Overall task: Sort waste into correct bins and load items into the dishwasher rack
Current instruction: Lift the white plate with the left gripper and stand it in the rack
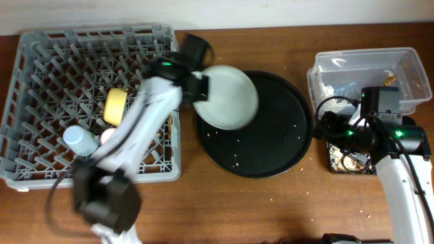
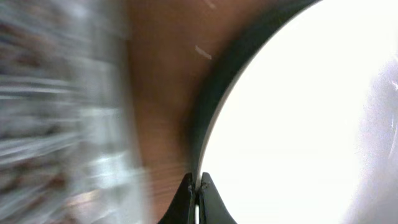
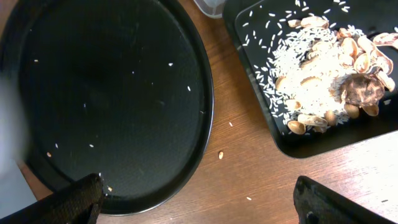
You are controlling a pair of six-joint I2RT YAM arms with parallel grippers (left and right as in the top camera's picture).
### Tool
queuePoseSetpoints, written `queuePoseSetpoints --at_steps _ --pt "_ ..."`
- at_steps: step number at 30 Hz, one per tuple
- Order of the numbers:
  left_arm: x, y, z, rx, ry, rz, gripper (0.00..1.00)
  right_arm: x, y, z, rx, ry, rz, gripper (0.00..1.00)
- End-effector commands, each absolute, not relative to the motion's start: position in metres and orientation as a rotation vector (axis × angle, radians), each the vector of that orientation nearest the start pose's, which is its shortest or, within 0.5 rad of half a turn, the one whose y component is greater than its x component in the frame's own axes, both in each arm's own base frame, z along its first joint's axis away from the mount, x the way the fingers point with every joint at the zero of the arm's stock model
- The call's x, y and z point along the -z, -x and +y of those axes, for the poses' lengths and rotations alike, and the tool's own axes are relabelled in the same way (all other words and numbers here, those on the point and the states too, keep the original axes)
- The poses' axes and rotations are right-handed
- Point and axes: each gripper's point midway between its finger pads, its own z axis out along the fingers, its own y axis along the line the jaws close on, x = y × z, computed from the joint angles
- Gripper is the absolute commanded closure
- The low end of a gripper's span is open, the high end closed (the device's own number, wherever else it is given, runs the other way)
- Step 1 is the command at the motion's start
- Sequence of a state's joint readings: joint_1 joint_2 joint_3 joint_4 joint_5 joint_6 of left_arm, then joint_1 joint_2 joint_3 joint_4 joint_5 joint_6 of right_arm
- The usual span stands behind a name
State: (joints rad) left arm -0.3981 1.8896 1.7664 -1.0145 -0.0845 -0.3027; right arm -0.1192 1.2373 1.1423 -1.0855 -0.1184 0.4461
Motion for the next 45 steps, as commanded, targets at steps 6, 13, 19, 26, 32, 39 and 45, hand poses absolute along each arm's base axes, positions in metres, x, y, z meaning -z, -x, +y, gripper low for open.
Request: queuePoseSetpoints --at_steps 6,13,19,26,32,39,45 --pt "-0.302 -0.382 0.014 -1.161 0.105 2.224 1.0 -0.174 -0.277 -0.014 -0.253 -0.752 2.658 0.01" --pt "-0.266 -0.388 0.019 -1.31 0.113 2.177 1.0 -0.174 -0.277 -0.014 -0.253 -0.752 2.658 0.02" --pt "-0.223 -0.398 0.006 -1.279 0.018 2.306 0.63 -0.174 -0.277 -0.014 -0.253 -0.752 2.658 0.01" --pt "-0.234 -0.387 -0.045 -0.673 0.019 2.488 0.26 -0.174 -0.277 -0.014 -0.25 -0.733 2.662 0.02" --pt "-0.367 -0.308 -0.072 0.091 -0.034 2.269 0.01 -0.235 -0.29 0.029 -0.519 -0.261 2.474 0.02" --pt "-0.42 -0.21 -0.035 0.149 0.014 2.081 0.01 -0.323 -0.231 0.036 -0.453 -0.115 2.127 0.02" --pt "-0.394 -0.195 -0.032 0.121 -0.003 2.206 0.01 -0.319 -0.227 0.037 -0.457 -0.122 2.149 0.01"
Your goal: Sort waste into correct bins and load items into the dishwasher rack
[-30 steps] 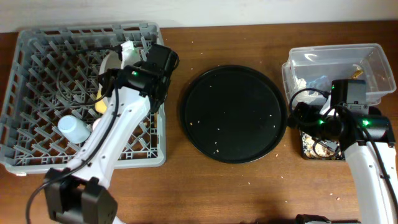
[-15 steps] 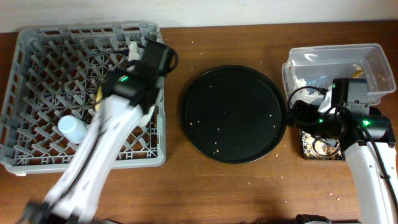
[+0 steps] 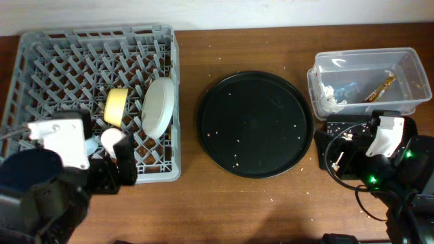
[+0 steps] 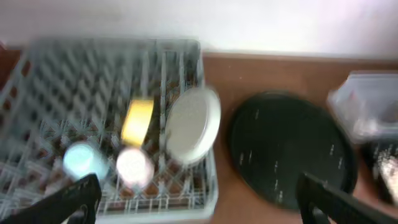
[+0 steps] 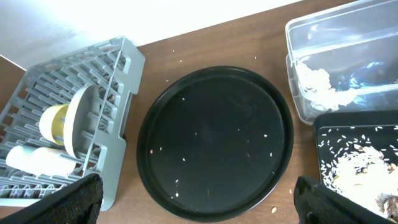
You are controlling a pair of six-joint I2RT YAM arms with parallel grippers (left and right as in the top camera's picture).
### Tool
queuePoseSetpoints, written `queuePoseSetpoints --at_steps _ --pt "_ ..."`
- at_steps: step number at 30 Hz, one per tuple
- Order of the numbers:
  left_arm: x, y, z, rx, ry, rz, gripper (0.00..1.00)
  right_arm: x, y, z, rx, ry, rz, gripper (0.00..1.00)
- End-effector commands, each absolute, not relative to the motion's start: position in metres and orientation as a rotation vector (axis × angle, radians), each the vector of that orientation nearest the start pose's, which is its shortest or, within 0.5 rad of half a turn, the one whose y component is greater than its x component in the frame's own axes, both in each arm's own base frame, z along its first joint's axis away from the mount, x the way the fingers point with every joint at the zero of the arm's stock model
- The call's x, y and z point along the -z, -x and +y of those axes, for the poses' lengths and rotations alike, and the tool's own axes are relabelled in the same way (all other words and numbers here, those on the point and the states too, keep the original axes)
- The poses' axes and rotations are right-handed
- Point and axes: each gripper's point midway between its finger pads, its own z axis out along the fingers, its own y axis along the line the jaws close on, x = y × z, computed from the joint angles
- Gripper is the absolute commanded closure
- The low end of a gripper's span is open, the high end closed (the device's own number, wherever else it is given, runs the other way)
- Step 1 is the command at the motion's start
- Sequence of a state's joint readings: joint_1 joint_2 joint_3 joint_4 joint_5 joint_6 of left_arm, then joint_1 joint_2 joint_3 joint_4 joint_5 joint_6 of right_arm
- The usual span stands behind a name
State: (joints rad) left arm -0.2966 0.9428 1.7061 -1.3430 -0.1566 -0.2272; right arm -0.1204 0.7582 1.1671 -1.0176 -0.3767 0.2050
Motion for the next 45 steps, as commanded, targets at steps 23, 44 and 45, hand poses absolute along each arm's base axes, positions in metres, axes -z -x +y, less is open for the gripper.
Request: queuePoseSetpoints --at_steps 23,44,45 --pt "-0.344 -0.148 -0.018 0.032 -0.034 2.483 0.01 -0.162 -0.245 0.021 -0.055 0.169 1.616 0.01" --pt "-0.362 -0.247 -0.014 -0.001 0.033 2.044 0.01 -0.161 -0.245 0.021 -0.055 0.168 1.62 0.02" --pt "-0.347 -0.26 -0.016 0.042 0.04 1.975 0.01 -0.161 -0.245 0.021 -0.055 0.169 1.62 0.02"
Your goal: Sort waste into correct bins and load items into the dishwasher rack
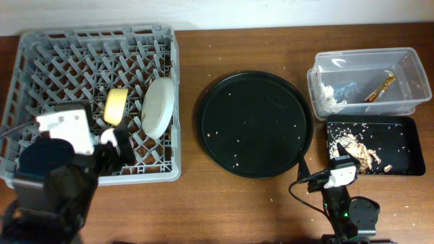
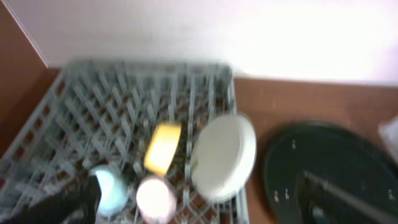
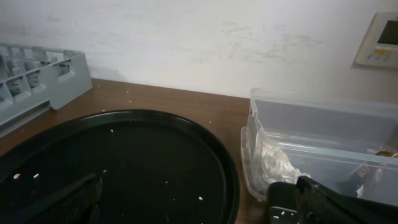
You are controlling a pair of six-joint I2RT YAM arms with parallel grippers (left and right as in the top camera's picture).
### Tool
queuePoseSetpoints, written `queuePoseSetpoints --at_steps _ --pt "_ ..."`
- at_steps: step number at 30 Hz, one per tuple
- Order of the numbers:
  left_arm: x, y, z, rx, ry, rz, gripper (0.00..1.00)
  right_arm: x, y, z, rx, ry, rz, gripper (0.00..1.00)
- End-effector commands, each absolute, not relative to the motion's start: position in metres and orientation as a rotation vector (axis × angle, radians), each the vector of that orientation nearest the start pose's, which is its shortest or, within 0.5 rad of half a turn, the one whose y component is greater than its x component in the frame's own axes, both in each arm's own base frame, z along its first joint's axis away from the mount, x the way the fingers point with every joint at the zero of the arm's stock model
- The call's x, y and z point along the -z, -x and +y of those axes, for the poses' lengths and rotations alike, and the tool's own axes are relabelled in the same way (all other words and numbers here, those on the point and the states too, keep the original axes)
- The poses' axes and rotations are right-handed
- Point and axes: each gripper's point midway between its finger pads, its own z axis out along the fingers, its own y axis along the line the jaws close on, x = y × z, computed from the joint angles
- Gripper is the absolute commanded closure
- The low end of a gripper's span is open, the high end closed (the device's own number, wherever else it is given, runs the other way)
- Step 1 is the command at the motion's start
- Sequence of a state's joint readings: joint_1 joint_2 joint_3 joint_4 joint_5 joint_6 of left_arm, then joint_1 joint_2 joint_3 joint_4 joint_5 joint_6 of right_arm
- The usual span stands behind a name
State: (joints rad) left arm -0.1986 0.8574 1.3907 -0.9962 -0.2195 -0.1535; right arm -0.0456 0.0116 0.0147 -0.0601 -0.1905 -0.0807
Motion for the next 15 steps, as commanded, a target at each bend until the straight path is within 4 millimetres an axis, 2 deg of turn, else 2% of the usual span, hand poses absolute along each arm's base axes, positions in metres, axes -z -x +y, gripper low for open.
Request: queuePoseSetpoints --at_steps 1,4,11,13,15 --pt "-0.335 -0.268 -0.017 0.063 0.044 1.915 0.01 -0.161 -0.245 0.021 -0.055 0.168 1.621 0.02" --pt "-0.299 -0.27 -0.02 0.106 0.036 1.743 0.01 -0.161 -0.245 0.021 -0.055 0.168 1.62 0.02" --pt "-0.224 -0.245 -0.018 0.132 0.035 1.506 0.01 -0.161 -0.245 0.021 -0.055 0.168 1.62 0.02" --pt "-0.203 -0.244 -0.015 0.124 0.045 1.481 0.01 -0.161 -0.245 0.021 -0.055 0.168 1.62 0.02" --pt "-0.177 -0.246 -0.012 0.106 0.056 1.566 0.01 -0.161 -0.245 0.021 -0.055 0.168 1.62 0.01"
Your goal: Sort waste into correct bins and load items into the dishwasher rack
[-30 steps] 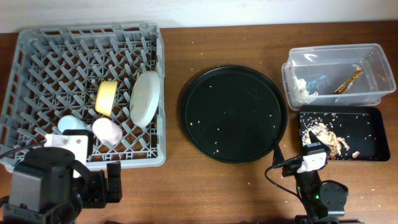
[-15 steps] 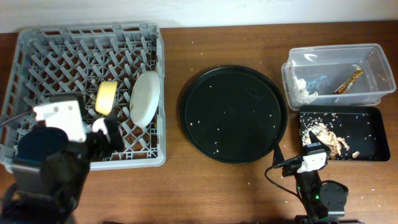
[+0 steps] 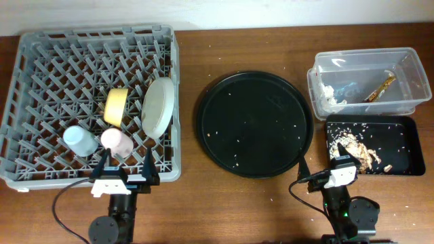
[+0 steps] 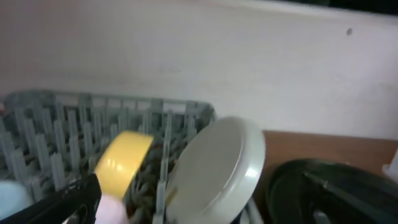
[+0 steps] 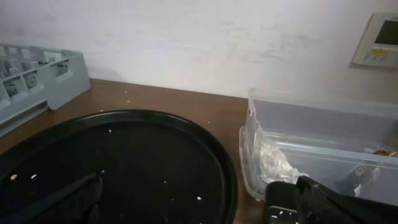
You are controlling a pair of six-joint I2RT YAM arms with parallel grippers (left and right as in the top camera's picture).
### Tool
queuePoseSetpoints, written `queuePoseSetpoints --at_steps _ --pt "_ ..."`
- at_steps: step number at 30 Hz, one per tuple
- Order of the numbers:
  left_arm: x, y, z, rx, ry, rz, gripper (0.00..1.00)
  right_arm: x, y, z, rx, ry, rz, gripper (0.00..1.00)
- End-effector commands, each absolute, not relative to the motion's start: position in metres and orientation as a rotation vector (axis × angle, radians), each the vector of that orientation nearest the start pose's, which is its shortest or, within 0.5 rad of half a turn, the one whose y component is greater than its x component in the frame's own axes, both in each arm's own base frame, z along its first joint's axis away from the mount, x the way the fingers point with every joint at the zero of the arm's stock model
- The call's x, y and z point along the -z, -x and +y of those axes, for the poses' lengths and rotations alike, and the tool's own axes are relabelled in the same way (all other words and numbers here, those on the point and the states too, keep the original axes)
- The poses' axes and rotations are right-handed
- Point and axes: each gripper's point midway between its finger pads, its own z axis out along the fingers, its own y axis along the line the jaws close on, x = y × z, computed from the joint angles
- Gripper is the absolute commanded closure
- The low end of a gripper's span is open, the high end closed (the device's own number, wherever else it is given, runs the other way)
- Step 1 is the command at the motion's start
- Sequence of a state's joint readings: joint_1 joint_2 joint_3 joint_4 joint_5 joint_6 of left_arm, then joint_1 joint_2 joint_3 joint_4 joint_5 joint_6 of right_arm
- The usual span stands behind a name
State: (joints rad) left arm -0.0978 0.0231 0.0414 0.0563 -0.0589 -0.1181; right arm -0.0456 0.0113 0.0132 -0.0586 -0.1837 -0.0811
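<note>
The white plate (image 3: 159,107) stands on edge in the grey dishwasher rack (image 3: 95,32), beside a yellow cup (image 3: 116,106), a blue cup (image 3: 79,141) and a pink cup (image 3: 116,141). My left gripper (image 3: 125,173) sits low at the rack's front edge, open and holding nothing. Its wrist view looks at the plate (image 4: 211,168) and the yellow cup (image 4: 121,158). My right gripper (image 3: 319,173) is open and holds nothing, low at the table front, just off the near right rim of the black round tray (image 3: 254,124).
A clear plastic bin (image 3: 359,54) with paper and scraps stands at the back right. In front of it lies a black rectangular tray (image 3: 369,120) of rice and shells. Crumbs dot the round tray (image 5: 124,162), and the bin (image 5: 323,137) shows beside it.
My left arm was over the rack's front left corner and now sits low at the table's front edge. The blue and pink cups now show. The right arm has not moved.
My left gripper was shut on the white plate over the round tray's left edge, the right gripper above the rice tray. Then the plate stood in the rack and both grippers were open and drawn back. Now both rest low at the table front.
</note>
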Motion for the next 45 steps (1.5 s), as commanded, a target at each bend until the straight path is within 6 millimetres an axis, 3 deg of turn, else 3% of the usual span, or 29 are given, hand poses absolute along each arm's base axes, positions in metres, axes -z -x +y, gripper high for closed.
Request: queuePoseSetpoints --at_steps 1,3,45 --pt "-0.169 -0.246 -0.011 0.098 0.061 1.598 0.01 -0.161 -0.245 0.021 -0.055 0.169 1.62 0.02" --pt "-0.158 -0.246 -0.011 0.094 0.06 1.644 0.01 -0.161 -0.245 0.021 -0.055 0.168 1.62 0.01" --pt "-0.157 -0.246 -0.011 0.094 0.06 1.645 0.01 -0.161 -0.245 0.021 -0.055 0.168 1.62 0.02"
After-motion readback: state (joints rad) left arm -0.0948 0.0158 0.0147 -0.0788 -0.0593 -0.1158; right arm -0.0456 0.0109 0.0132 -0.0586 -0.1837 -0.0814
